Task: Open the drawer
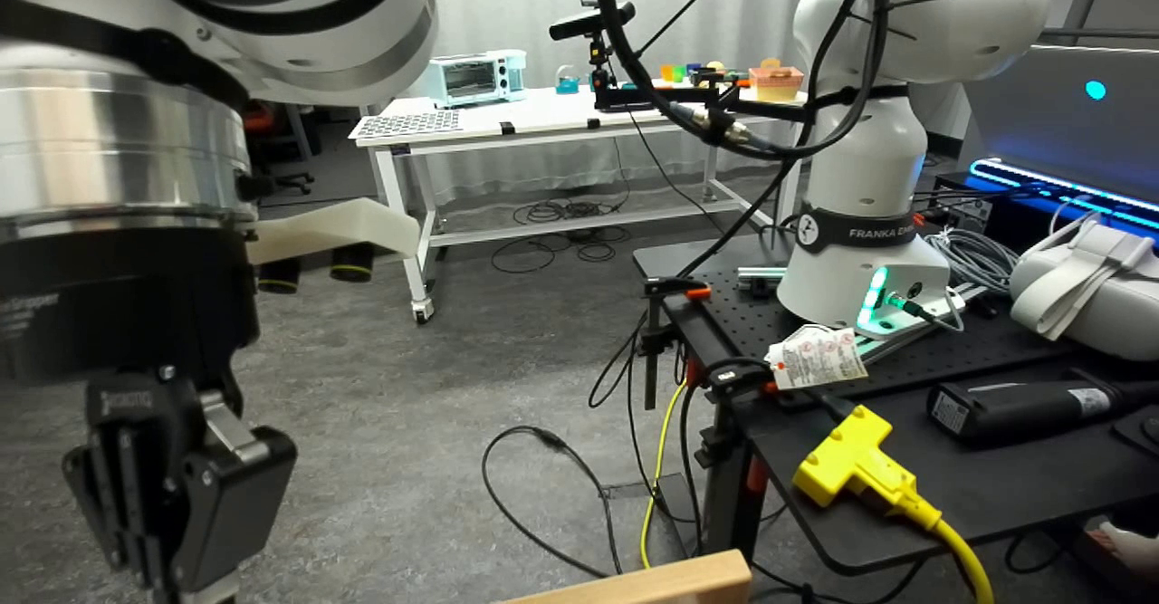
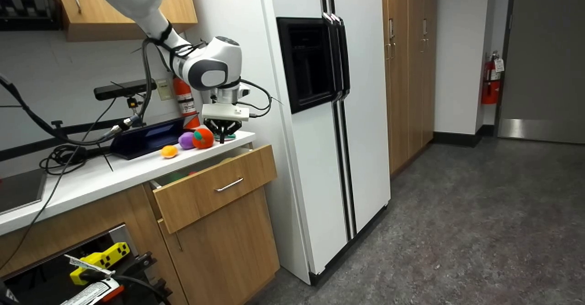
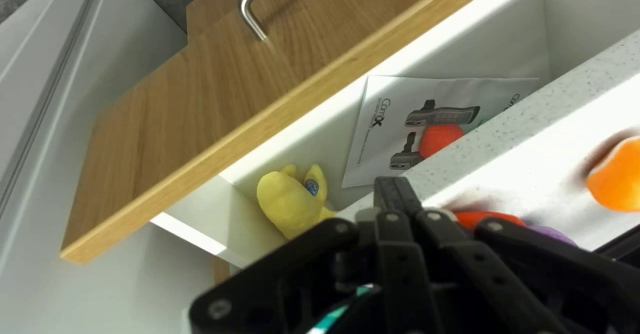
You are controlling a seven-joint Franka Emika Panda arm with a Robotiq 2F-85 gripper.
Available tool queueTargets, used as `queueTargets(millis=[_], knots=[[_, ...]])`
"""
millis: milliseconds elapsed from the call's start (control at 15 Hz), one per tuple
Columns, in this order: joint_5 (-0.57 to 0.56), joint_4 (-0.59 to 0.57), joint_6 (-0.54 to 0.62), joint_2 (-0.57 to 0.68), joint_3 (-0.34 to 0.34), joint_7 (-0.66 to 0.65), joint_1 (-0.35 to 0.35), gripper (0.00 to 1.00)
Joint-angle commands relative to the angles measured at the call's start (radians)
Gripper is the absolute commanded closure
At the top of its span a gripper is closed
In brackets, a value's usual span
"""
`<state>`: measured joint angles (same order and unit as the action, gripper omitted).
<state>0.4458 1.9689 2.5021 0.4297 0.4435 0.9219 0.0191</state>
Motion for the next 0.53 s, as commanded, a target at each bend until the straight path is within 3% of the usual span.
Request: queueTargets(millis=[0,467], knots=[[0.006,-0.004,-0.004,-0.001,-0.015,0.002,0.012,0.99],[0.005,-0.016,-0.006,0.027,-0.014,0.006,0.017,1.0]])
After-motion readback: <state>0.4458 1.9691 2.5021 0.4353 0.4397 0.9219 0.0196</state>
